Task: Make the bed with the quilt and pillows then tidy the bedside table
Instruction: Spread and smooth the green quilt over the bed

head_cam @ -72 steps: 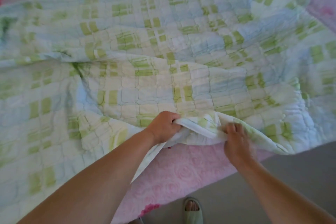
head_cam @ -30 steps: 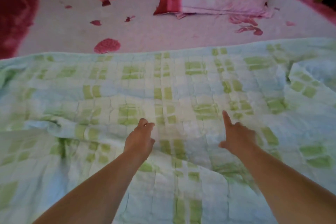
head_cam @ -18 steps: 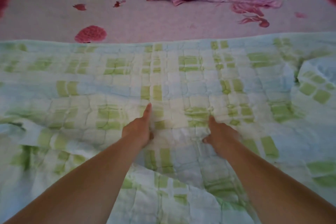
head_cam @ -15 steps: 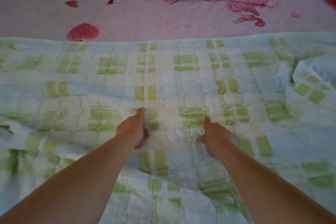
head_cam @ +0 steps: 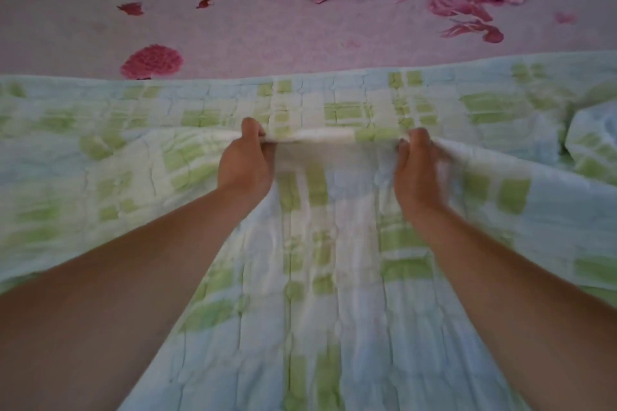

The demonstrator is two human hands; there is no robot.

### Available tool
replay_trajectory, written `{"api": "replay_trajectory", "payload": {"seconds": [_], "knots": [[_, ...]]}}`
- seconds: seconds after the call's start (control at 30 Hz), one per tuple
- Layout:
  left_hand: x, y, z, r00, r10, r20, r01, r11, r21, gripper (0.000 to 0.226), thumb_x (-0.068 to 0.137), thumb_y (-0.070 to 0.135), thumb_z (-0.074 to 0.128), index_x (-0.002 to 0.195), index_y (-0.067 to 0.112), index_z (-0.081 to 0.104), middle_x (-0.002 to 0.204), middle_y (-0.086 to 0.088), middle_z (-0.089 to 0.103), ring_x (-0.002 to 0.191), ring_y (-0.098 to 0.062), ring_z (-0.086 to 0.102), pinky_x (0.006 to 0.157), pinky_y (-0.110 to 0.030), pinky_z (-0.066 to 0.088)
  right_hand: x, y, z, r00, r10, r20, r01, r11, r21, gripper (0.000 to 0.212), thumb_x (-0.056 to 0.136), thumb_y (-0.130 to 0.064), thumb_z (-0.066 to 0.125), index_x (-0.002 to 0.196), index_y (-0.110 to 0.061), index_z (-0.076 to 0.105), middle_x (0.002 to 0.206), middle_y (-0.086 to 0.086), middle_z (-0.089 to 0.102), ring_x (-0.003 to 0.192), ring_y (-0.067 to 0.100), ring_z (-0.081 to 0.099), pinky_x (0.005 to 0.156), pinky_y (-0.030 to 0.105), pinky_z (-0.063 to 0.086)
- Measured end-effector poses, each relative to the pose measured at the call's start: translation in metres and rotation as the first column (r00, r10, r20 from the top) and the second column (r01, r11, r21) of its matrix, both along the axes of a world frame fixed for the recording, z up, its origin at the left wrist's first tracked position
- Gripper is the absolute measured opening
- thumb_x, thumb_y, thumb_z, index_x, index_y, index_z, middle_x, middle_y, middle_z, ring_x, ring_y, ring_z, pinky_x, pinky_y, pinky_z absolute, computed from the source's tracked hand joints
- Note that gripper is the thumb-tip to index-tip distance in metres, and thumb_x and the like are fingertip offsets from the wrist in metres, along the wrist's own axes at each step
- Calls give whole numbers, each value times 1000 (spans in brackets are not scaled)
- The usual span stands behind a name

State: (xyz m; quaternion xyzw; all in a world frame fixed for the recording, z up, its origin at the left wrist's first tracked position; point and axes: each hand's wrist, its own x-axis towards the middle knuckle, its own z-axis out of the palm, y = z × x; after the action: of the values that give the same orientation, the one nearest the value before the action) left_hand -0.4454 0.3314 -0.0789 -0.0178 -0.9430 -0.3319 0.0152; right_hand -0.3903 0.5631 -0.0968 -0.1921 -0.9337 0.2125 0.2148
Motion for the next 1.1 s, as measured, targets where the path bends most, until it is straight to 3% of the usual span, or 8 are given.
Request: {"api": "replay_trajectory", "payload": {"seconds": [0.1,0.17,0.3,0.57,0.7,0.87,0.97,1.1], "knots": [[-9,3,-19,980,-119,158,125,992,-31,53,94,41,52,140,26,28,131,-9,53,116,-34,55,90,-46,48,-25,8,-8,941,130,312,-136,991,-2,46,101,-26,38,142,-5,32,135,25,50,123,35,49,96,37,37],[-4,2,-42,911,-189,367,260,953,-153,87,85,59,56,150,39,1,160,-2,15,143,-33,22,108,-56,32,-21,5,-32,748,216,627,-221,973,-72,76,97,-52,33,152,-22,-10,159,17,8,146,35,12,116,48,13],[25,-2,-80,796,-147,588,443,802,-400,95,77,77,48,147,48,-11,153,8,-35,144,-28,-25,111,-67,3,1,-2,-77,520,201,830,-373,928,9,85,84,-78,19,144,-40,-26,150,5,-41,138,30,-36,111,59,-16],[91,4,-73,905,-259,338,385,835,-392,82,79,79,14,149,44,-8,155,11,-29,141,-19,-32,113,-60,-9,12,-25,-59,543,197,816,-243,967,-72,73,95,-62,25,150,-36,-15,153,4,-36,141,33,-29,114,60,-8],[156,-5,-67,840,-424,339,537,742,-402,79,78,78,5,147,44,-14,151,13,-35,140,-20,-35,114,-59,-9,75,-70,-45,643,341,686,-324,932,-160,65,98,-54,24,151,-36,-8,157,-1,-28,145,30,-21,114,57,-6],[249,-30,-62,679,-496,542,707,639,-301,100,59,86,-16,148,41,-14,152,13,-35,140,-21,-34,114,-60,-10,197,-95,-45,521,434,735,-426,878,-217,64,91,-61,10,150,-39,-3,158,-7,-24,145,23,-22,116,52,-6],[299,-46,-50,577,-477,663,768,592,-242,106,54,89,-6,150,43,-3,153,12,-33,140,-20,-35,113,-61,-11,259,-90,-37,429,422,799,-440,870,-222,80,76,-68,-7,150,-39,-5,157,-11,-24,145,19,-23,117,49,-6],[350,-55,-32,452,-462,763,825,543,-160,91,75,84,34,150,44,3,153,12,-32,140,-21,-34,113,-63,-7,322,-85,-22,310,447,839,-460,843,-279,62,98,-56,22,151,-37,-4,157,-10,-25,144,22,-24,118,49,-3]]}}
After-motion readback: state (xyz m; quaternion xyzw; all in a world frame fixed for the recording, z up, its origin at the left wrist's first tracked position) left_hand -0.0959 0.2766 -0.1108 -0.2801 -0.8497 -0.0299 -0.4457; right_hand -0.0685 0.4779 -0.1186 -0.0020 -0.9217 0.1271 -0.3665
